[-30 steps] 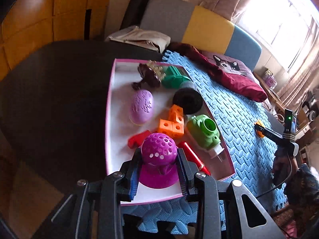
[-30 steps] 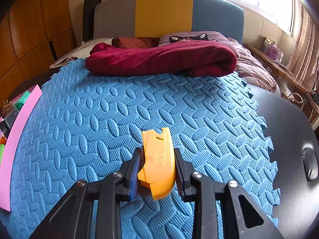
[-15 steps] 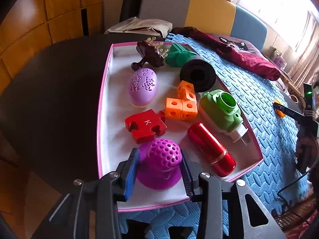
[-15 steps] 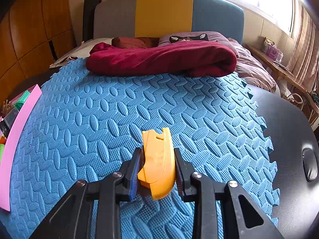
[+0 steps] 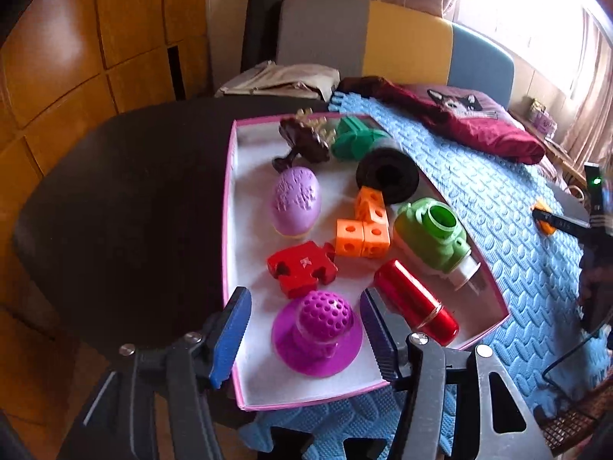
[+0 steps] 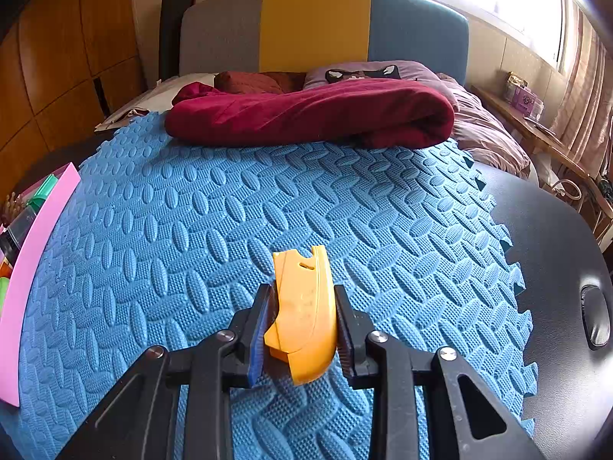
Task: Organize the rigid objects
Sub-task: 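Carry the orange-yellow piece into the tray with the right tool and release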
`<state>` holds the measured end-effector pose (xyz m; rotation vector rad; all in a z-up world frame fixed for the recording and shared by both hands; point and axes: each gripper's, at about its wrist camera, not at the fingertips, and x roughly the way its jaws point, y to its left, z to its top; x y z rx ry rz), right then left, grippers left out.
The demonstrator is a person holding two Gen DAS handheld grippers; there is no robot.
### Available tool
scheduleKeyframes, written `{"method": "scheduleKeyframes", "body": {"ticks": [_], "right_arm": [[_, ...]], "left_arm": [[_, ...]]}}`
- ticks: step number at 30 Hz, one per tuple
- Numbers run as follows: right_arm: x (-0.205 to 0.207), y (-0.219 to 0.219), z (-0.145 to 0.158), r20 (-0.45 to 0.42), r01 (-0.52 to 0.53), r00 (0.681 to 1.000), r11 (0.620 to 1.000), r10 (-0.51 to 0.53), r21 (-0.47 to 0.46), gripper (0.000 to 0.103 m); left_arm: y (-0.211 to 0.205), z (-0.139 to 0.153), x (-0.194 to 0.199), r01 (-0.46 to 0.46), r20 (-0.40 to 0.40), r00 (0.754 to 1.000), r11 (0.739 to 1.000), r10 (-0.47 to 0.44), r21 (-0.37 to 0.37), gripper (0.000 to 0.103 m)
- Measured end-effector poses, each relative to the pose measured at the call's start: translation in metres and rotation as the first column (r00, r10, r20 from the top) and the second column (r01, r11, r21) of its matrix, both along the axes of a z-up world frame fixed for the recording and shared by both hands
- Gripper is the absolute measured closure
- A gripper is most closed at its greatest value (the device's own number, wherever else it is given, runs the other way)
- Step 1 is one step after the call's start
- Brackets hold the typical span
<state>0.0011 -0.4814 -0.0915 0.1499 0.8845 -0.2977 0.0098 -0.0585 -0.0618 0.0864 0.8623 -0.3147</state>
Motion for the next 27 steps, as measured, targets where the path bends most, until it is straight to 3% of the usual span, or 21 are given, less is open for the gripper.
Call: {"method": "scheduleKeyframes", "body": {"ticks": [13, 27], "right_arm": [[0.0, 0.002, 0.001, -0.003, 0.0, 1.0, 1.0, 0.0, -0.012, 0.073], [0.004, 0.017, 0.001, -0.032, 0.001, 0.999, 0.992, -0.005, -0.126, 0.074]], "left_arm": [[0.01, 0.031, -0.006, -0.047, 0.078, 0.996, 0.999, 0.049, -0.023, 0.043], [0.031, 0.029, -0.005, -0.116, 0.059, 0.991, 0.991, 0.12, -0.06, 0.043]]}}
